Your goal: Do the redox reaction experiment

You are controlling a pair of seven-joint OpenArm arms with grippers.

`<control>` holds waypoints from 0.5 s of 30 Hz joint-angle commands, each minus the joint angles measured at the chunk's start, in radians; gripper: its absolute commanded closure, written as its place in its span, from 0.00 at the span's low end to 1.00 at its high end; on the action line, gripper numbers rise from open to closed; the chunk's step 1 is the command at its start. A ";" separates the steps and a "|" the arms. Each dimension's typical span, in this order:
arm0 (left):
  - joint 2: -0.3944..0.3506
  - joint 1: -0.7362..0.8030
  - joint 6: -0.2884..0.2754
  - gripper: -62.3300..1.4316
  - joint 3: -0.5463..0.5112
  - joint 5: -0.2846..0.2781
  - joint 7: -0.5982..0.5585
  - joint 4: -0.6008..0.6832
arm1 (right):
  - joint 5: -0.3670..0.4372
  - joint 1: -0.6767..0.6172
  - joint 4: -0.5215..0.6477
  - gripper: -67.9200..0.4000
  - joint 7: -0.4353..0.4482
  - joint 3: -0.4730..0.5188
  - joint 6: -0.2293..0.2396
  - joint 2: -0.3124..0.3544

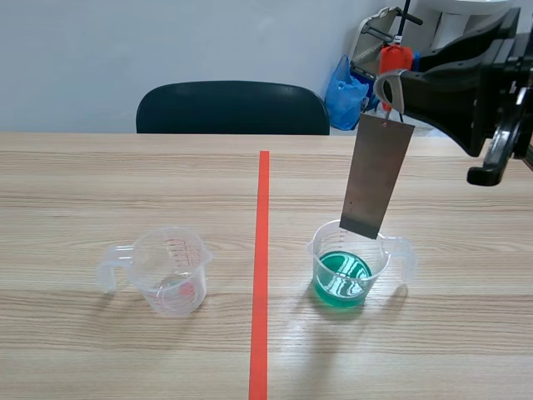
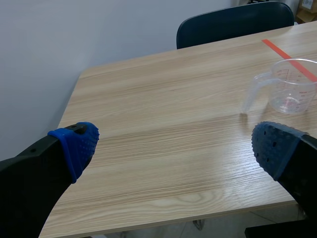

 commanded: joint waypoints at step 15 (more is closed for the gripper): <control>0.005 0.001 -0.006 0.00 -0.009 -0.007 -0.020 0.008 | 0.014 0.012 0.019 0.99 0.021 -0.001 -0.004 0.008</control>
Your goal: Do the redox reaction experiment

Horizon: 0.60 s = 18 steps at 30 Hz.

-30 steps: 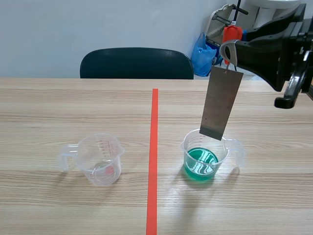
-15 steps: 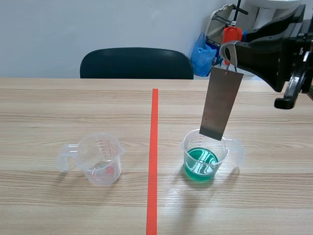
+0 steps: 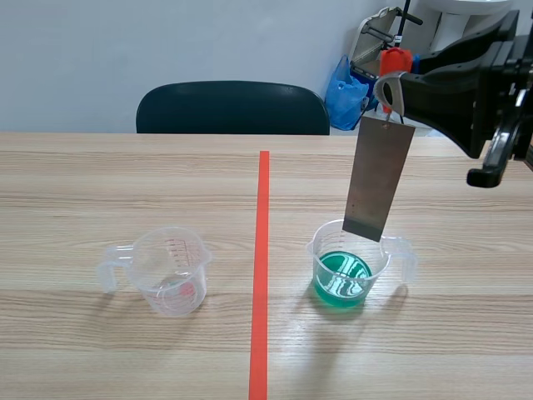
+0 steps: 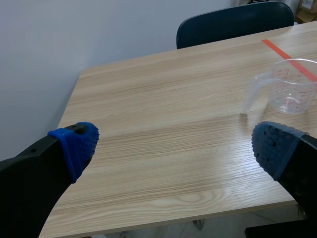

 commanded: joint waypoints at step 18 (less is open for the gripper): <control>0.005 0.001 -0.006 0.00 -0.009 -0.007 -0.020 0.008 | -0.105 0.012 -0.043 0.99 0.047 -0.051 0.038 -0.083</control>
